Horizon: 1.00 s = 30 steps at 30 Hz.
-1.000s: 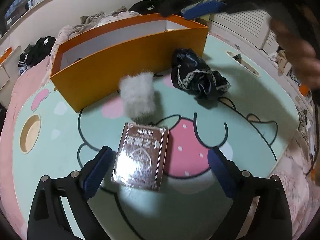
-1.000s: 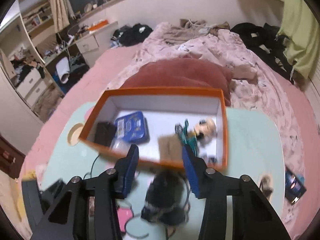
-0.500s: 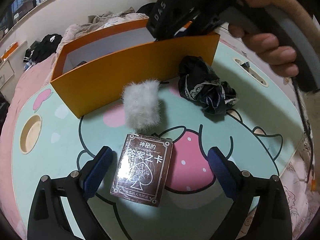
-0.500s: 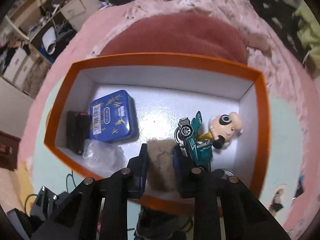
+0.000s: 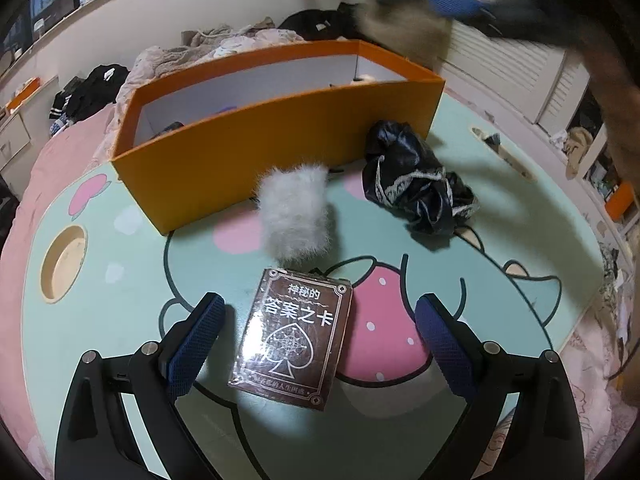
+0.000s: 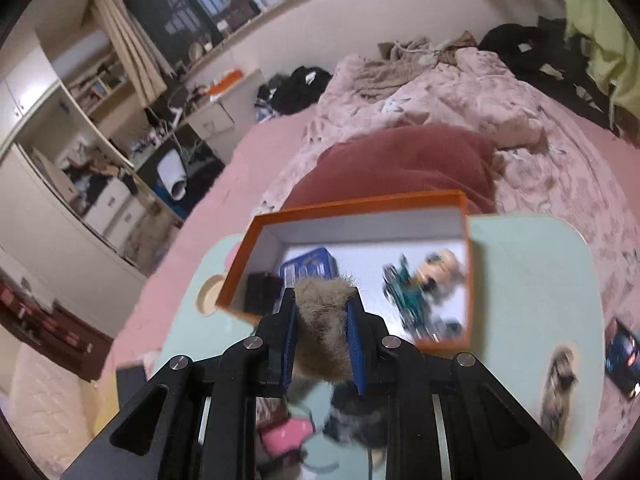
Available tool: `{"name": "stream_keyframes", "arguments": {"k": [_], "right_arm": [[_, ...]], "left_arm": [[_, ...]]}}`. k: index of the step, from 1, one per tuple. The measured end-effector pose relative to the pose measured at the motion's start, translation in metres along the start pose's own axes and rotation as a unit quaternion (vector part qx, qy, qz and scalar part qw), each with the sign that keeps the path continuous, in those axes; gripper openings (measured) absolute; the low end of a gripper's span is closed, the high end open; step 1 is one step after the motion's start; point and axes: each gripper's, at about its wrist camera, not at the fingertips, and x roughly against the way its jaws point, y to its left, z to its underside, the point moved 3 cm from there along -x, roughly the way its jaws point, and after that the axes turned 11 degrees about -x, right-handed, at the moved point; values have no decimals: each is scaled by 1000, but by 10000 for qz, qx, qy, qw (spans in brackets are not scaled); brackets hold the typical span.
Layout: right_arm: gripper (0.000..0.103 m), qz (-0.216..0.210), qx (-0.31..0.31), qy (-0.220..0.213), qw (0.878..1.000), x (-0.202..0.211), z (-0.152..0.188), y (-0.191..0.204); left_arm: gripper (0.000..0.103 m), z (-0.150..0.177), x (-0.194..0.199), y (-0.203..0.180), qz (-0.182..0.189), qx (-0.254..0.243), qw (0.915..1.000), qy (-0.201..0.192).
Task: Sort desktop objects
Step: 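Lift the brown pom-pom out and drop it on the table with the right gripper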
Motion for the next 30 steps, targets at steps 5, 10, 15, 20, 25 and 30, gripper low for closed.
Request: {"name": "stream_keyframes", "arguments": {"k": [5,10,15,20,25,30], "right_arm": [[22,15,-366,87,9993,21,34,-35],[22,11,-823,394,9958,-3,62,-65],[25,-336,-708,644,9948,-29,77,-53],[78,-268,-469,333,9980,-24,87,-38],[88,390,96,-182,9990,-4,105,-35],[89,1739,970,-206,9798,-20,143,-36]], "left_arm": [[96,-3,16,9,256,309,9984,-388],[96,-11,36,30,505,724,9937,-690],[96,-38,52,44,545,746,9914,-927],[96,-60,54,53,572,795,9906,-951],[96,-79,48,57,509,863,9916,-821],[96,-104,30,58,596,1023,9921,-421]]}}
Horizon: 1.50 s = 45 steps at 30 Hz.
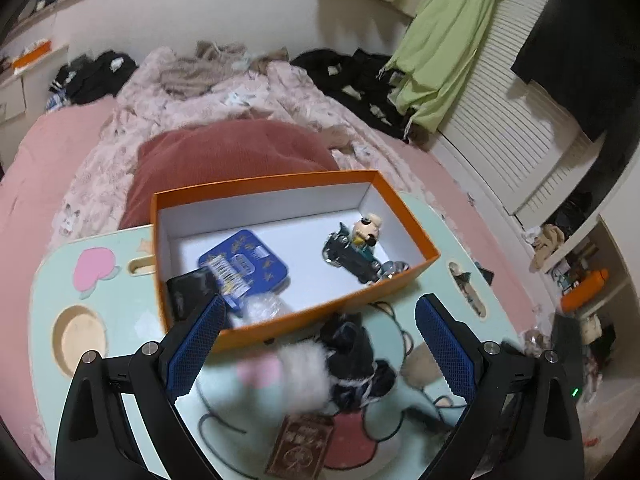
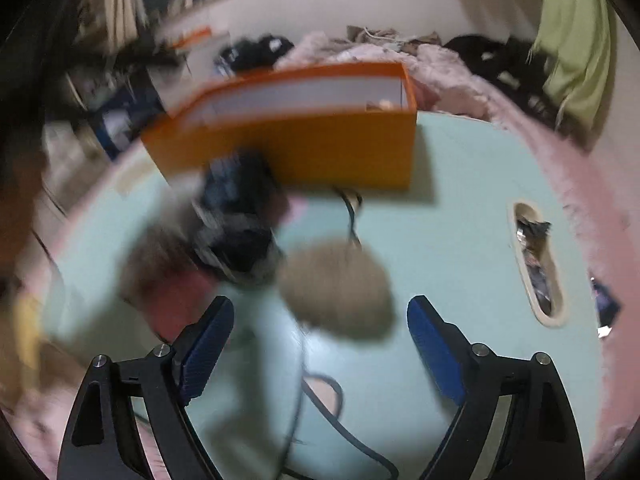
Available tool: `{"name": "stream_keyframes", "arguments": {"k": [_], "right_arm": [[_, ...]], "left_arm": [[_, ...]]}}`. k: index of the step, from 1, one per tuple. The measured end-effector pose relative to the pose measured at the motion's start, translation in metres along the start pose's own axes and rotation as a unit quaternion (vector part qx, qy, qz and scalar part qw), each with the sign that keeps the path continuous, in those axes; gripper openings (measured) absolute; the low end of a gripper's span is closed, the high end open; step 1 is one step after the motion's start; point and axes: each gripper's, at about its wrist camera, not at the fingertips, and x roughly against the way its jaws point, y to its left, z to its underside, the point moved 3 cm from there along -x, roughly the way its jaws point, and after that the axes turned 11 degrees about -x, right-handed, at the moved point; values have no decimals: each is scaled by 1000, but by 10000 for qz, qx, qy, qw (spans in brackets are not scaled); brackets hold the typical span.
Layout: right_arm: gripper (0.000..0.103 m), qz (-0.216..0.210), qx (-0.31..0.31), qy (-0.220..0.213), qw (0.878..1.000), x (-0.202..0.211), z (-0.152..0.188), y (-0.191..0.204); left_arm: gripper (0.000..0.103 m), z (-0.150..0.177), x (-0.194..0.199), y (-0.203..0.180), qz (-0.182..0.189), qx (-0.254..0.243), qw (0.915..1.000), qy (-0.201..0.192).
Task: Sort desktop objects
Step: 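Lift the brown pom-pom out and drop it on the table with the right gripper, then grasp the green toy car in the box with the left gripper, place it on the table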
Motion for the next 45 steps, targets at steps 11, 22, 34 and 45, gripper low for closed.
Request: {"name": "stream_keyframes", "arguments": {"k": [11,22,34,45], "right_arm": [[103,322,102,-128,9993,-12,20,3],[103,348,44,-153,9993,-6,4,5],[103,361,-8,-160,9992,-5,3,4],[103,365,-6,-161,9992,-3,3,1]], "left_arm": [[77,-40,-66,-20,132,-41,9960,879],[63,-44,-152,-28,-63,120,9785,2056],[25,-38,-124,-17,43,-50,9872,1593],[25,-43,-32,-26,792,-97,9964,272]]}}
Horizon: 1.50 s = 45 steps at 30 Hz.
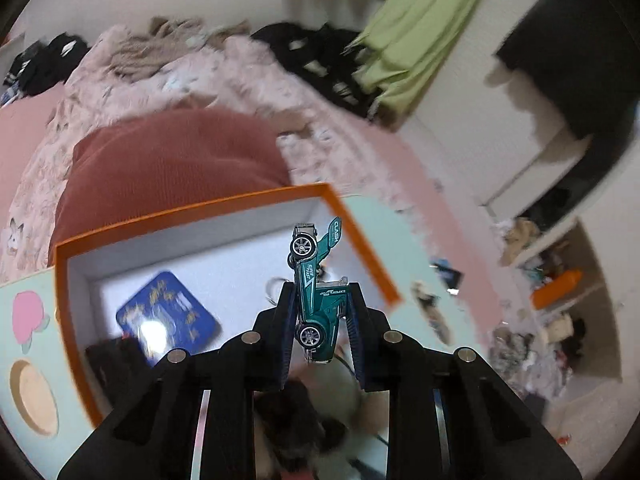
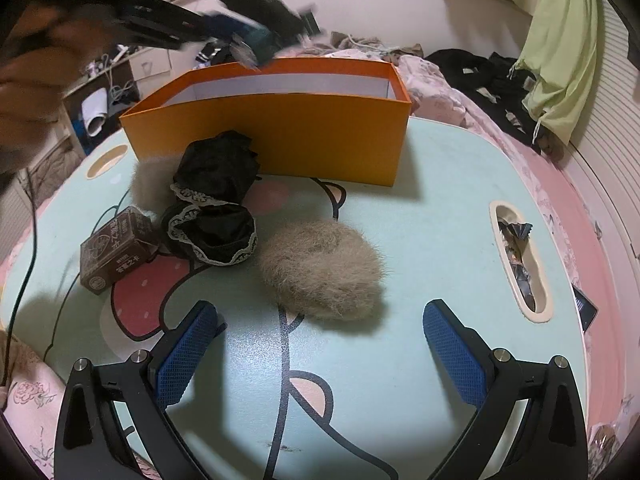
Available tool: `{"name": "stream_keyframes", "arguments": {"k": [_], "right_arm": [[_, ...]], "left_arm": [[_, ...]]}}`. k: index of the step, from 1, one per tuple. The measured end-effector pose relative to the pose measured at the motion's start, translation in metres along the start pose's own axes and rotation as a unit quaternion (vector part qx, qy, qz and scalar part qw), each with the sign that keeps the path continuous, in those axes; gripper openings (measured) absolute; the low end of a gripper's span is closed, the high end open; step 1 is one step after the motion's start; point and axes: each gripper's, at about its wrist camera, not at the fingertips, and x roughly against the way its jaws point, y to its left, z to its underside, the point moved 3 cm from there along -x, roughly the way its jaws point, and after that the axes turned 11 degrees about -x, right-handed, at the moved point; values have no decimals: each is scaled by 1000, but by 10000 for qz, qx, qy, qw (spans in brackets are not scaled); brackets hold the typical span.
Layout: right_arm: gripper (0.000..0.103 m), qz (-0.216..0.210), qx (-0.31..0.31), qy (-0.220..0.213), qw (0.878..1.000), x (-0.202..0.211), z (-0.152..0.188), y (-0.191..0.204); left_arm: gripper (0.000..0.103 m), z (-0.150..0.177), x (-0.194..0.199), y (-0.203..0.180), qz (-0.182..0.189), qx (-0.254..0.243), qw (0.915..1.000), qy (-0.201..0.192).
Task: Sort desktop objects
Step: 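Grasp the green toy car in the box with the left gripper, place it on the table, then reach into the box and grasp the cartoon figurine keyring with the right gripper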
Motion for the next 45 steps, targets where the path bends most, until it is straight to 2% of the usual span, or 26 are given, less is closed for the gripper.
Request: {"name": "stream_keyframes", "arguments": {"k": [4,8,11,13,15,18,20,23,25,27,29,33,36,38,40,41,43,45], "right_arm": [[103,3,-1,1,10000,0,-1,-1],[103,5,-1,1,10000,1,0,-1],[103,3,1,1,10000,1,-1,-3],[103,0,3,2,10000,1,0,-2],[103,-5,5,5,10000,1,0,-2],[103,-6,5,5,10000,1,0,-3],[103,0,5,8,10000,1,0,-2],[103,10,1,12,10000,3,-1,-4],[103,17,-1,21,10000,3,-1,-4],[103,23,-1,53,10000,3,-1,-5],[103,-28,-31,102,9999,6,-1,-8],[103,-262,-115,0,9996,23,-9,-16],[102,-649,-335,-49,9973,37,-29,-26],[98,-964,-560,-157,9936,46,-54,-31],[83,-1033,-638,-246,9923,49,-78,-32],[78,-998,-652,-230,9926,47,-93,-30],[56,-886,-564,-127,9944,37,-118,-23],[47,-669,-406,75,9969,19,-137,-10]], "left_arm": [[25,25,11,-12,153,-261,9995,46],[25,50,-5,-13,108,-287,9993,225],[27,63,-8,-10,148,-265,9994,152],[32,70,-1,-12,32,-282,9996,60],[47,75,10,-12,-130,-335,9992,-149],[62,85,31,-11,-282,-391,9979,-428],[63,95,44,-9,-397,-353,9973,-503],[64,118,57,2,-873,-305,9948,-427],[64,137,59,8,-1204,-367,9918,-215],[64,155,56,10,-1373,-495,9893,50],[64,171,53,11,-1478,-622,9868,230],[64,188,50,12,-1449,-579,9874,276],[64,190,45,10,-1425,-528,9880,263],[64,189,38,8,-1428,-511,9880,304],[65,187,32,3,-1501,-539,9867,327],[67,186,29,0,-1583,-589,9850,355],[67,184,24,-4,-1655,-694,9830,386],[67,182,20,-9,-1657,-805,9821,395]]}}
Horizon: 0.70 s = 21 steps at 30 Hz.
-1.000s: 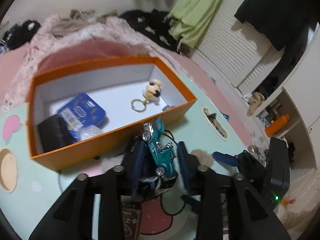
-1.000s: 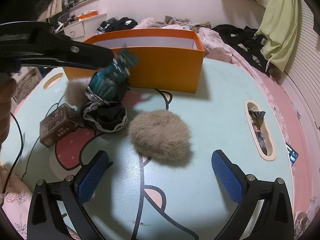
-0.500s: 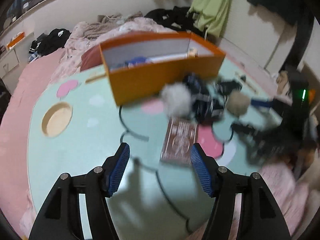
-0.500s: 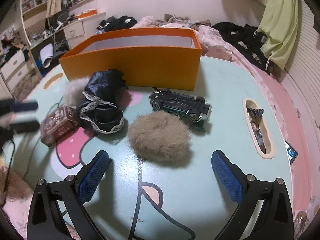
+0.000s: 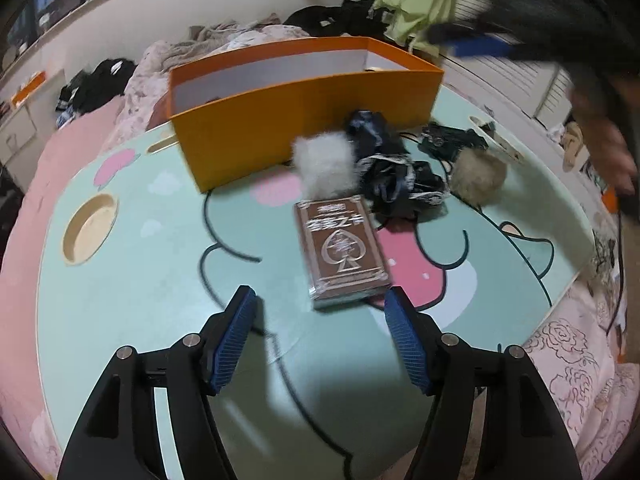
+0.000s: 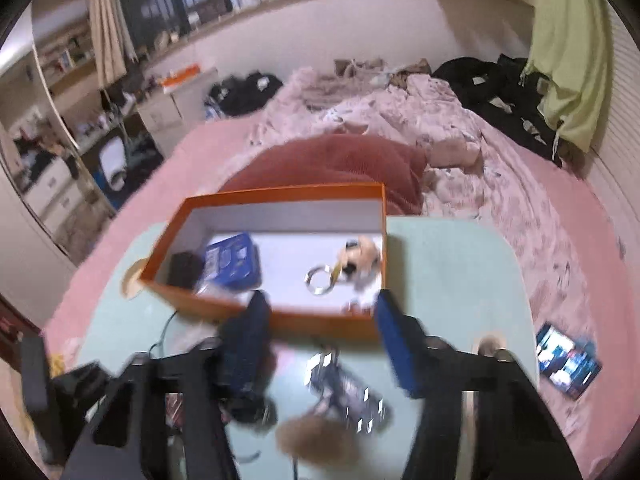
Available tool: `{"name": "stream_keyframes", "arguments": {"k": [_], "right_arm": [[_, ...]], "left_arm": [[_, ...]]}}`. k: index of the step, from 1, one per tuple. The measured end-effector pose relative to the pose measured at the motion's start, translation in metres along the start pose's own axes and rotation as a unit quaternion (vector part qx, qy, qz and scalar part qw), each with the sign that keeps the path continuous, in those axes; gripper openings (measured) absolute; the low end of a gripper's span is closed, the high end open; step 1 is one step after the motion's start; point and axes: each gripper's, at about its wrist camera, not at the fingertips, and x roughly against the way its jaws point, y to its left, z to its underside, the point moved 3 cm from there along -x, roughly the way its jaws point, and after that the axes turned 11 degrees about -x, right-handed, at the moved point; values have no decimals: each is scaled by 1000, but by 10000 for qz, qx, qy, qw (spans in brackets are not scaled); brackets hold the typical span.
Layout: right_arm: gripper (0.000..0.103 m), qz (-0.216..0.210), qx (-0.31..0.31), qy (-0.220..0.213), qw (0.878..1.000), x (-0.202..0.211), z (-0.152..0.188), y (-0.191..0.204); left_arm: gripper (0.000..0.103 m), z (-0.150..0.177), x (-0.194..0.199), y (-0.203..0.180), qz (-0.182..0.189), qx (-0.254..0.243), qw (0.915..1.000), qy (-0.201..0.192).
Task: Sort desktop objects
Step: 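Reach into the box and grasp the cartoon figurine keyring with the right gripper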
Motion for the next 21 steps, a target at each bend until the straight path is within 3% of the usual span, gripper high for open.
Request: {"name": "stream_keyframes", "arguments": {"k": [4,6,10,13,14,16,18,21], "right_arm": [[41,720,600,364,9949,-43,-24,20],[41,1247,981,431,9864,-60,-28,28],[41,1692,1414,795,9721,-89,-27,37],[44,2229,1615,1242,9533,-117,-18,33],[45,2349,1638,1163,9510,-120,-19,32],[41,2349,1476,1546,9482,-135,-15,24],[39,2310,1451,1453,9510,-135,-16,24],[25,2202,1433,1441,9540,-133,-13,24]], "left_arm": [[67,-3,-3,-4,-83,-63,9999,-45],[68,-3,-3,-2,-105,-20,9999,-67],[70,-1,-2,3,-117,87,9998,-102],[71,-1,-2,3,-107,100,9998,-111],[71,-1,-2,3,-109,99,9998,-107],[71,-2,-2,2,-132,77,9998,-105],[71,-3,-3,1,-135,79,9998,-100],[71,-4,-3,1,-125,101,9998,-109]]}}
